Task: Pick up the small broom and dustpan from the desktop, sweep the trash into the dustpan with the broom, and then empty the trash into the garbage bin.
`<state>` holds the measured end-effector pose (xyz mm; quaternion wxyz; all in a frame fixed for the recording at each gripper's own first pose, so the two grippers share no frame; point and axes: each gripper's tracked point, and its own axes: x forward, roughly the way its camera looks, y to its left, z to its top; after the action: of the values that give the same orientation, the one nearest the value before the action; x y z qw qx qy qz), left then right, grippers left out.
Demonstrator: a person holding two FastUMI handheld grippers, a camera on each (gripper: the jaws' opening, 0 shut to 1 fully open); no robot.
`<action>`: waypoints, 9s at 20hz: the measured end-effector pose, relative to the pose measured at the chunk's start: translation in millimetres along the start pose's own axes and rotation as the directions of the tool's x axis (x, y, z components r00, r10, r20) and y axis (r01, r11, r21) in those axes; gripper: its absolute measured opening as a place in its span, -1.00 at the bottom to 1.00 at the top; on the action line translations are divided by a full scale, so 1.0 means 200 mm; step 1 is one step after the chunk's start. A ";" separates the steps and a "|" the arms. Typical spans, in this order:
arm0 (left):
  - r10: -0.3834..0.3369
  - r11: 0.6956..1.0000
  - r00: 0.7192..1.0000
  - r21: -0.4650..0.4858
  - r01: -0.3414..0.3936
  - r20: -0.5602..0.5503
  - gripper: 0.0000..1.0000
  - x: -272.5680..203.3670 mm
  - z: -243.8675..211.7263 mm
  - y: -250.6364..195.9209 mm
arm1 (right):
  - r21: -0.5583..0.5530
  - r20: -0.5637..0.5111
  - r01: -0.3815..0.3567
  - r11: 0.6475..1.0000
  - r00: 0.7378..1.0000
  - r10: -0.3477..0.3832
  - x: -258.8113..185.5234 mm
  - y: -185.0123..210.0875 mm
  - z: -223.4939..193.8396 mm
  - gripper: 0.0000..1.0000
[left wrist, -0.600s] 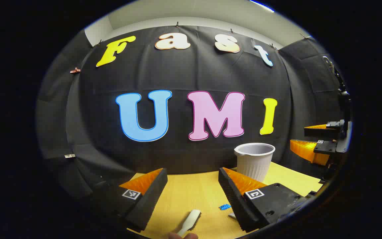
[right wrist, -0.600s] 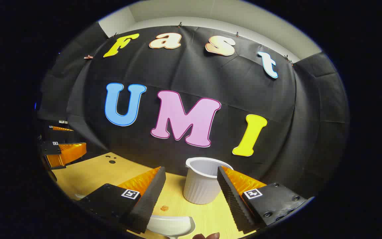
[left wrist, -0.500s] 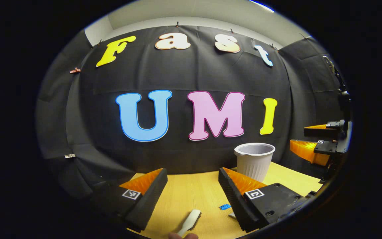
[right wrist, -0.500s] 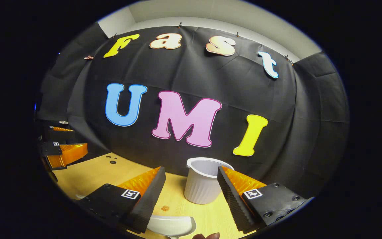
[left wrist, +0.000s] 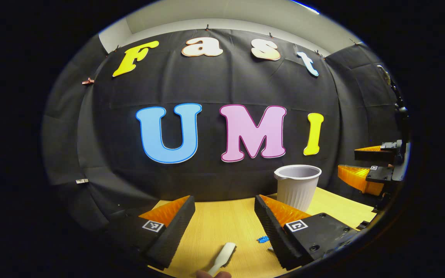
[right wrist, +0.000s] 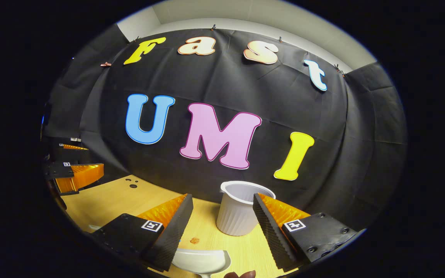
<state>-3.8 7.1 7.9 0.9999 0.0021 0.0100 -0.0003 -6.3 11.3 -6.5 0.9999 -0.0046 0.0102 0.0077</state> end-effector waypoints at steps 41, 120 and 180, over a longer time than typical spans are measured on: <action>0.095 0.995 0.980 0.026 -0.092 -0.174 0.94 -0.12 -0.36 0.12 | 0.214 -0.907 -0.113 0.970 0.346 0.240 -0.28 0.33 -1.96 -0.26; -0.271 0.787 0.255 -0.061 0.614 -0.928 -0.50 0.64 -1.77 -0.82 | 0.213 -0.939 -0.539 0.815 0.117 0.323 -0.37 -0.12 -1.85 -0.28; -0.337 0.895 0.323 -0.194 0.403 -0.884 -0.50 0.24 -1.90 -0.35 | 0.155 -0.840 -0.081 0.985 0.514 0.174 0.36 -0.87 -0.55 -0.29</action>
<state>36.3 -60.9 -372.5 0.8073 0.0303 0.5439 -0.2269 65.8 -162.5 -116.0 0.8633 0.0408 0.4970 0.0773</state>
